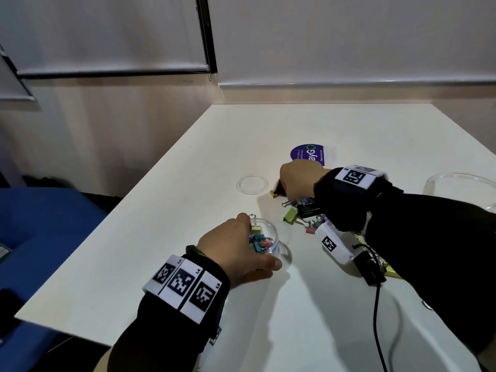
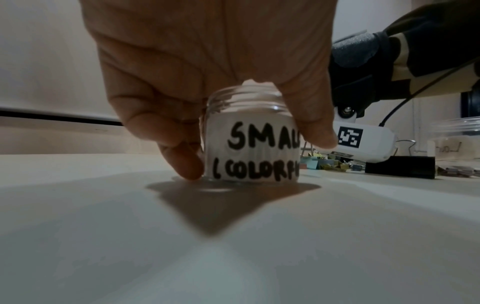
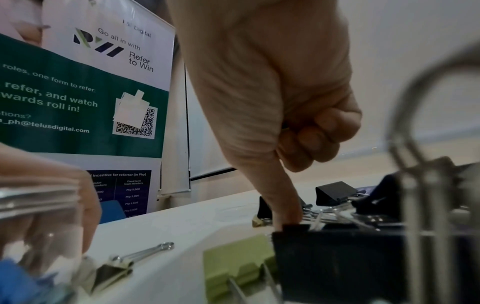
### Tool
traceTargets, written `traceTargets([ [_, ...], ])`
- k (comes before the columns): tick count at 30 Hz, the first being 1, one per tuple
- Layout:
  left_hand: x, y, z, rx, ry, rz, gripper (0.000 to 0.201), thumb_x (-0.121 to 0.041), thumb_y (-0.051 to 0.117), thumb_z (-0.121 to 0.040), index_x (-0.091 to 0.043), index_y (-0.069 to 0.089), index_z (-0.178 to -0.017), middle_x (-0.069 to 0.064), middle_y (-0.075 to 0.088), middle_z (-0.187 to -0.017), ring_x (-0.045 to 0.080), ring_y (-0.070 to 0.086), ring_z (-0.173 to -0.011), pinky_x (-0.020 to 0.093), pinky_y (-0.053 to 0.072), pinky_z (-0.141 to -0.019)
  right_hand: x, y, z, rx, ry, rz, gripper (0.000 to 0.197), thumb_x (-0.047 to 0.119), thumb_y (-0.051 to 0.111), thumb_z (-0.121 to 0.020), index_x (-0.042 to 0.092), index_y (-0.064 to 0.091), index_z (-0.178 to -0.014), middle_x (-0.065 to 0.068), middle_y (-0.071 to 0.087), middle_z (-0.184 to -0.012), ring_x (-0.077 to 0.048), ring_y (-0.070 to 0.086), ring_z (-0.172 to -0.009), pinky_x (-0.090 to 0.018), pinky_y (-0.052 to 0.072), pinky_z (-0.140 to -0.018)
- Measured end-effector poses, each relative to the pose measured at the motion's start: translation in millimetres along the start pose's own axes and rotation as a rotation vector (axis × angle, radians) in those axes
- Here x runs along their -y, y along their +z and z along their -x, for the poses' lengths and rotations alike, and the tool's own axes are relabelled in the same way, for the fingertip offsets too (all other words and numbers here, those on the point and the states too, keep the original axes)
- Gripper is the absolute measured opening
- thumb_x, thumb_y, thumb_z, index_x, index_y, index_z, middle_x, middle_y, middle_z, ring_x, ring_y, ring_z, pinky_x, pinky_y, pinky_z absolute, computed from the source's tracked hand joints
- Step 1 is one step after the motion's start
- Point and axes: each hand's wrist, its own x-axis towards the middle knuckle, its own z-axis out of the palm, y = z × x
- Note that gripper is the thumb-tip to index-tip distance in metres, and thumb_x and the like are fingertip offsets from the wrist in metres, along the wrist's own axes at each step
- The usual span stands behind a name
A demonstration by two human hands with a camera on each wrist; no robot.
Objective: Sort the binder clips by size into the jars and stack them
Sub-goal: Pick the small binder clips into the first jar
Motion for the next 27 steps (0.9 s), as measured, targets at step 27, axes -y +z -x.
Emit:
traceTargets([
  [27, 0.5, 1.4, -2.9, -0.003, 0.009, -0.01, 0.074, -0.07, 0.072, -0.057, -0.024, 0.044, -0.108, -0.01, 0.057, -0.095, 0.014, 0.059, -0.088, 0.036, 0.053, -0.078, 22.6, -31.4, 38.5, 0.462, -0.342, -0.793, 0.019, 0.011, 0.053, -0.074, 0.009, 0.064, -0.09, -0.006, 0.06, -0.081, -0.018, 0.051, -0.065, -0.023, 0.038, -0.049],
])
